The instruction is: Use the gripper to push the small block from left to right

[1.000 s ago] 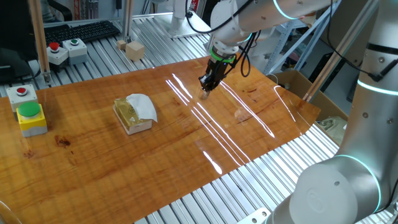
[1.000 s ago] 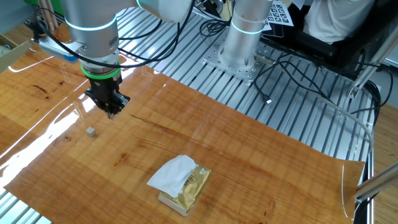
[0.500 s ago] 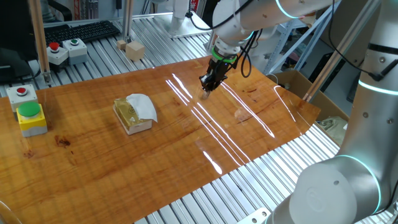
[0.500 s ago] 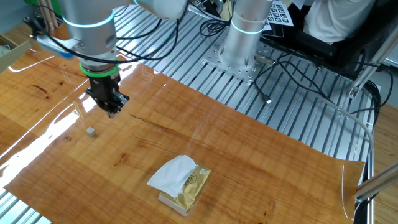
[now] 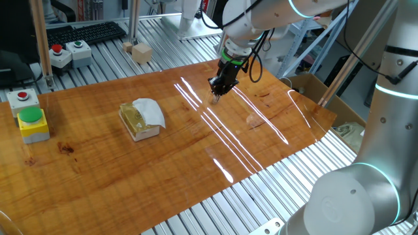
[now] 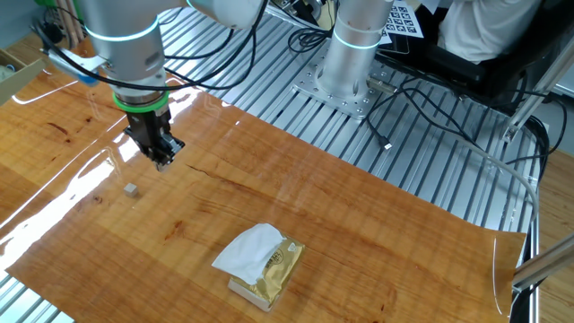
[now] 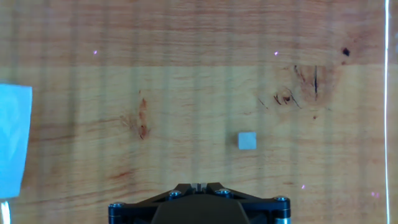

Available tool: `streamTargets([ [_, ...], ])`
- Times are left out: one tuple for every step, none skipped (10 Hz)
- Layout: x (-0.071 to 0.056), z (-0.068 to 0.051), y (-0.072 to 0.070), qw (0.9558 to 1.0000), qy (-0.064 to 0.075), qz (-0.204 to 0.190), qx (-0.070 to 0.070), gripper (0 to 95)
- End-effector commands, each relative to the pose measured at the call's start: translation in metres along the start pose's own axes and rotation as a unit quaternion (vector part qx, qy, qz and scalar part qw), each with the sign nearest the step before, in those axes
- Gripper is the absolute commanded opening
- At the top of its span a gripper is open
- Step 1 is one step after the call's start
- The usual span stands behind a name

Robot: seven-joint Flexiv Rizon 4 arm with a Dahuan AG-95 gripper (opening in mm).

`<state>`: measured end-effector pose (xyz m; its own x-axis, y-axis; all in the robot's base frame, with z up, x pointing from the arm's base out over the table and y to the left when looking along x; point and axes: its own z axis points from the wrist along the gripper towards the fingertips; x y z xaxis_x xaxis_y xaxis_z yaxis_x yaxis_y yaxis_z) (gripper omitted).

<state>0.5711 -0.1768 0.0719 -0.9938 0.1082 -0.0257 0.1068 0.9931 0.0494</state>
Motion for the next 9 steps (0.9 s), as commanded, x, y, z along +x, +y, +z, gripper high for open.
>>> streamTargets([
  [0.0009,-0.0005,-0.0004,0.9999,0.001,0.016,0.005,0.0],
  [0.0009,-0.0005,-0.0004,0.9998,0.001,0.017,0.006,0.0],
  [0.0009,-0.0005,-0.0004,0.9998,0.002,0.017,0.007,0.0],
  [0.0009,-0.0005,-0.0004,0.9999,0.006,0.013,0.009,0.0],
  [0.0009,-0.0005,-0.0004,0.9999,0.011,0.005,0.009,0.0],
  [0.0009,-0.0005,-0.0004,0.9999,0.012,-0.002,0.010,0.0],
  [0.0009,-0.0005,-0.0004,0.9997,0.005,-0.020,0.012,0.0],
  [0.0009,-0.0005,-0.0004,0.9996,0.003,-0.024,0.012,0.0],
  [0.0009,-0.0003,-0.0007,0.9993,0.005,-0.033,0.014,0.0],
])
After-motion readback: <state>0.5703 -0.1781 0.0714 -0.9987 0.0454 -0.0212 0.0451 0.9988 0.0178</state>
